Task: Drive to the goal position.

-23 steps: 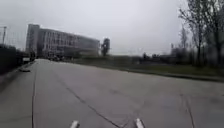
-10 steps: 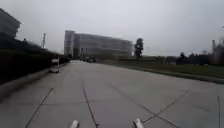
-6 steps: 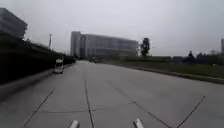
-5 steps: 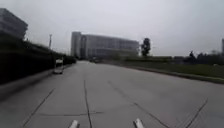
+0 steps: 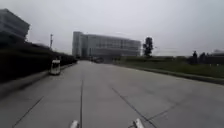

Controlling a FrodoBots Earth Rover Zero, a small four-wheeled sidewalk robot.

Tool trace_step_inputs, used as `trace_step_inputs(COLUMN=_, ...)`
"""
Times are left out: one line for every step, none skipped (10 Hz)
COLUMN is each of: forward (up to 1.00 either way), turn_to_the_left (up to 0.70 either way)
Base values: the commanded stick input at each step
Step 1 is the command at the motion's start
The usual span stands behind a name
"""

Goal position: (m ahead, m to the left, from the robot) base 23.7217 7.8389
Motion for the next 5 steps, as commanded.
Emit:
trace_step_inputs(forward=1.0, turn_to_the_left=0.0)
trace_step_inputs(forward=1.0, turn_to_the_left=0.0)
trace_step_inputs(forward=1.0, turn_to_the_left=0.0)
trace_step_inputs(forward=1.0, turn_to_the_left=0.0)
trace_step_inputs(forward=1.0, turn_to_the_left=0.0)
